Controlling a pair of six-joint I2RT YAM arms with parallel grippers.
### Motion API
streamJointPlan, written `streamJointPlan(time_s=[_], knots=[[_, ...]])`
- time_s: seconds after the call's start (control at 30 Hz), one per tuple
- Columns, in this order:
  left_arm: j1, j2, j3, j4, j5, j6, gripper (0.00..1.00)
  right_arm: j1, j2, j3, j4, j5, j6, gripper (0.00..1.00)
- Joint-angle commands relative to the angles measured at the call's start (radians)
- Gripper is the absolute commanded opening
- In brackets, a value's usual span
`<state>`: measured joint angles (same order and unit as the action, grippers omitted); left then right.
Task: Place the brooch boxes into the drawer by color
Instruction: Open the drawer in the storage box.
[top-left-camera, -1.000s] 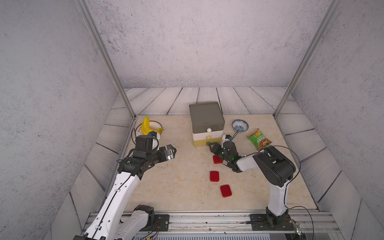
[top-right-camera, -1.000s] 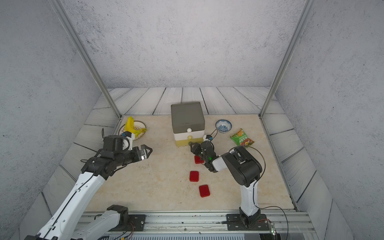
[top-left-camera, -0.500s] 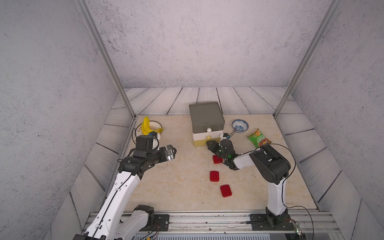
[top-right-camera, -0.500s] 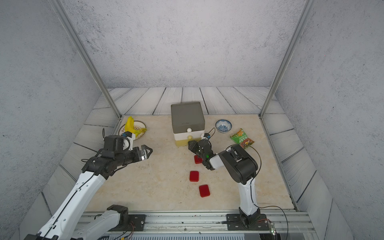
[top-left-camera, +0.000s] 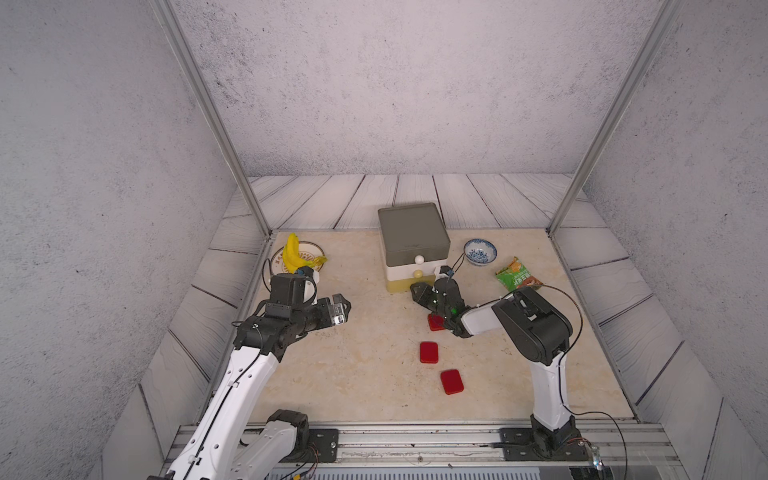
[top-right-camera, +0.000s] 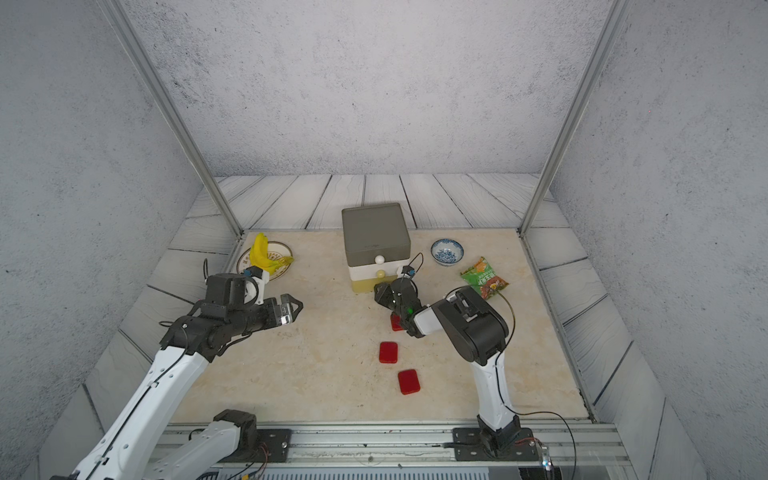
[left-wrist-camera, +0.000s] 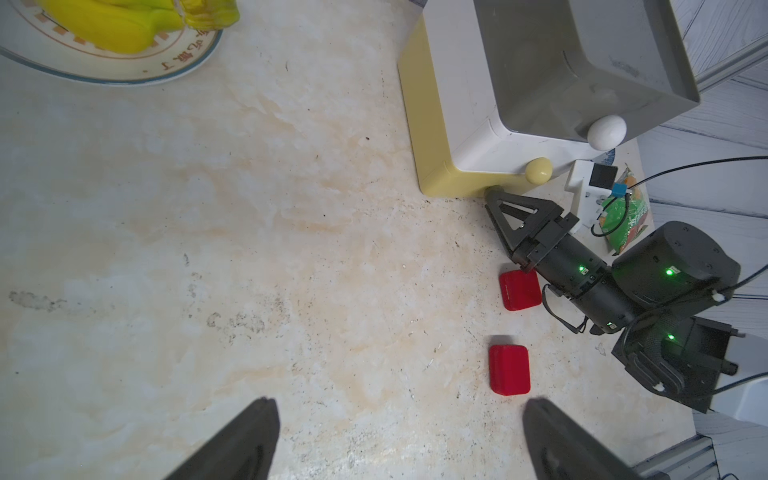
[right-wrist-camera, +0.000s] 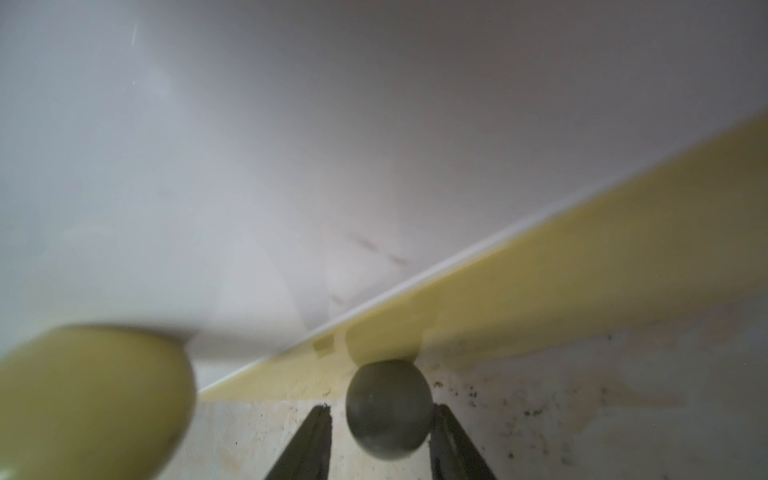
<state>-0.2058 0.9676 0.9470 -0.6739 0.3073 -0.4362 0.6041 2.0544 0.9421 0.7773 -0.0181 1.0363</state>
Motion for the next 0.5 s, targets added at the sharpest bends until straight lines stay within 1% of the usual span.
streamJointPlan(time_s=[0.0,0.07,0.17,0.2,0.47], knots=[[0.0,0.002,0.0,-0.012,-0.005,0.022,0.98,0.003,0.029,0.028,-0.011,0.005,-0.013,0.42],[0.0,0.002,0.0,-0.013,-0.005,0.023,0.98,0.002,0.031,0.024,-0.005,0.01,-0.014,0.41],[0.002,-0.001,0.0,-0.015,-0.007,0.022,0.98,0.002,0.026,0.016,0.013,0.012,-0.016,0.29],[0.002,-0.002,0.001,-0.015,-0.007,0.023,0.98,0.003,0.023,0.013,0.014,0.012,-0.016,0.28],[0.002,-0.022,0.005,-0.028,-0.008,0.015,0.98,0.003,-0.026,-0.031,0.006,0.009,-0.016,0.25]])
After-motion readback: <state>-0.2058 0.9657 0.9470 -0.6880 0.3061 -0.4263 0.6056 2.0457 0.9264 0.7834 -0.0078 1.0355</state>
